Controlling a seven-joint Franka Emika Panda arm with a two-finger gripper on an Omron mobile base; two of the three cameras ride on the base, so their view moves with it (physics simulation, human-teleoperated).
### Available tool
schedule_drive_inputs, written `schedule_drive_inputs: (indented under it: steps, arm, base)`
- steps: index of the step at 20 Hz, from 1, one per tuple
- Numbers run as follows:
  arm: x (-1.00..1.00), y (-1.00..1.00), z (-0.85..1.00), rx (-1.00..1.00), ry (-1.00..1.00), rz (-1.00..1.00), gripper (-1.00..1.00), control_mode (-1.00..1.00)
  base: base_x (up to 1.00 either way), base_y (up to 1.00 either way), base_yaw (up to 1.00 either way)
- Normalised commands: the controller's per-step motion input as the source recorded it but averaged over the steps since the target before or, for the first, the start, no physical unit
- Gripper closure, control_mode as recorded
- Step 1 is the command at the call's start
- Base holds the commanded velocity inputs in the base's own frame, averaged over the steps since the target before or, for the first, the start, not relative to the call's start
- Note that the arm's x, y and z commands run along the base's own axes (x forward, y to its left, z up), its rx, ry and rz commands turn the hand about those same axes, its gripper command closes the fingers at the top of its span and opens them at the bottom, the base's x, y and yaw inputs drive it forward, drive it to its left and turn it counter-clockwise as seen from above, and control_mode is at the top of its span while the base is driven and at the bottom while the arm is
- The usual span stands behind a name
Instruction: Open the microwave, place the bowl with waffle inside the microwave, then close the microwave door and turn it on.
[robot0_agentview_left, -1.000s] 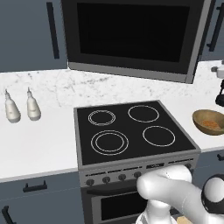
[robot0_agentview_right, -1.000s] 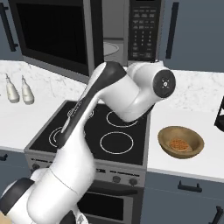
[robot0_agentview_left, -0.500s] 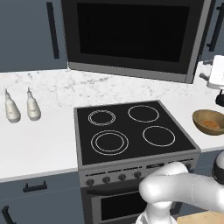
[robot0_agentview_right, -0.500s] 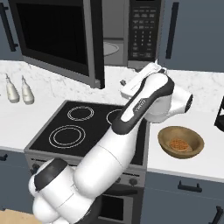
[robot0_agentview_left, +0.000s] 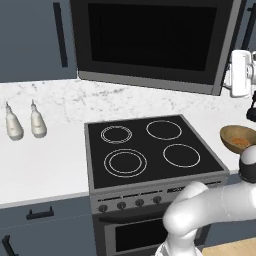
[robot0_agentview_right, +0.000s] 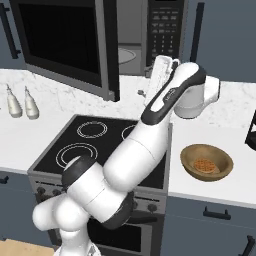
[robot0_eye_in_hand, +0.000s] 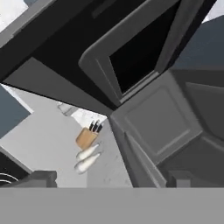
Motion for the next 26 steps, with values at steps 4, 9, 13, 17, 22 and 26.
schedule_drive_inputs:
  steps: [4,9,13,17,22,26]
  arm:
    - [-0.06,0.65,0.0,-0.29,-0.36,0.01,-1.0,-1.0]
    - [-0.01,0.73,-0.02,-0.19,-0.26,0.0,-1.0,-1.0]
    - [-0.06,0.78,-0.04,-0.1,-0.18,0.0,-1.0,-1.0]
    - [-0.74,0.57,0.0,-0.02,-0.18,0.01,-1.0,-1.0]
    - [-1.0,0.61,0.08,0.01,-0.17,0.09,-1.0,-1.0]
    - [-1.0,0.83,0.0,0.0,-0.15,0.23,-1.0,-1.0]
  base:
    - [0.0,0.0,0.0]
    - [0.0,0.0,0.0]
    - [0.0,0.0,0.0]
    - [0.0,0.0,0.0]
    - [0.0,0.0,0.0]
    - [0.0,0.0,0.0]
